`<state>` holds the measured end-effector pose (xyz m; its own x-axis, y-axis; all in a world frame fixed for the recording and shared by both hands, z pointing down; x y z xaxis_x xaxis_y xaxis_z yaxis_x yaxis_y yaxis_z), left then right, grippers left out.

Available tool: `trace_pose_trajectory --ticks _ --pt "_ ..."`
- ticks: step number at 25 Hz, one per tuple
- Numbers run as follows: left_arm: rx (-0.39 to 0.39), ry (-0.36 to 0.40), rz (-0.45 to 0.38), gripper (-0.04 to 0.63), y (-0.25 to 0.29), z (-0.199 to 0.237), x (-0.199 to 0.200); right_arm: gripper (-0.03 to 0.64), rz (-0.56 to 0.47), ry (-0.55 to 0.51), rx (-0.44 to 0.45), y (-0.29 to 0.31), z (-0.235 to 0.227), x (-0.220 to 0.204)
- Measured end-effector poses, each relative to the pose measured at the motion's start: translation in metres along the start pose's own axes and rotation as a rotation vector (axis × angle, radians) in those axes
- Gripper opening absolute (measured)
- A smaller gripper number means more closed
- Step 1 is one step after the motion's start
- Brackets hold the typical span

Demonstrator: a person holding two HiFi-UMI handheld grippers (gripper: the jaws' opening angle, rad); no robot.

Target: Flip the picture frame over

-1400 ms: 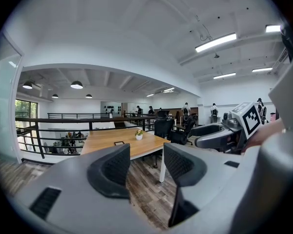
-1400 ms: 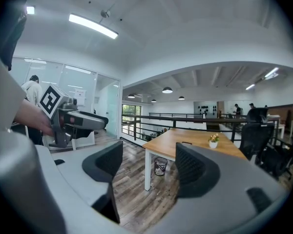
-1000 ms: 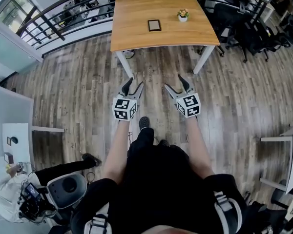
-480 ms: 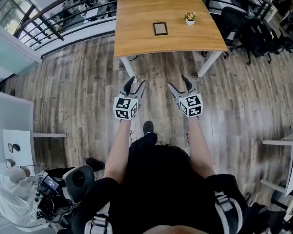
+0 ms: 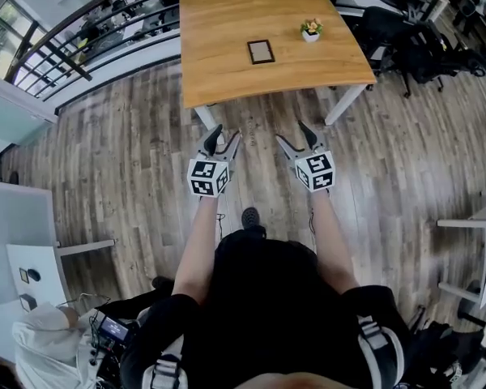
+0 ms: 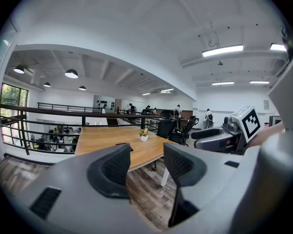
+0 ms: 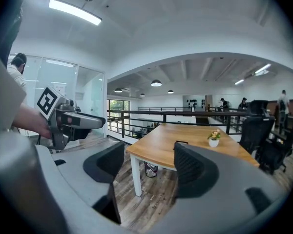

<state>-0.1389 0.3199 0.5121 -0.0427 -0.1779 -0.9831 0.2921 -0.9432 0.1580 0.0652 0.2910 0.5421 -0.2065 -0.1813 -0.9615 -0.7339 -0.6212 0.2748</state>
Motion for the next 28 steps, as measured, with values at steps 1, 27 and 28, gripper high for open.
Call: trace_pose_trajectory --ticks 1,27,28 --pt "-0.011 0.001 0.003 0.219 0.006 0.003 0.000 0.318 0.003 0.003 -0.010 0.004 -0.003 0.001" --pt "-0.076 -0.076 0.024 0.219 0.050 0.084 -0.014 0.296 0.068 0.030 -0.103 0.072 -0.006 0.000" --pt "-0.074 -0.079 0.027 0.219 0.053 0.085 -0.015 0.296 0.070 0.030 -0.102 0.073 -0.008 0.000"
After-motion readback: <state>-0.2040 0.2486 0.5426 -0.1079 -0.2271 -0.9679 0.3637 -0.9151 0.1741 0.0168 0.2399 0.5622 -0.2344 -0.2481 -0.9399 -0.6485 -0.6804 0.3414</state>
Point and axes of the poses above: the fingertips, and each gripper's own axes: y forward along the fingers, z to its left, x out of its top, the point moved 4 cm from there along -y, backward along the fingers, and after that the axes turned 7 degrees about x, right-handed, at the moved point
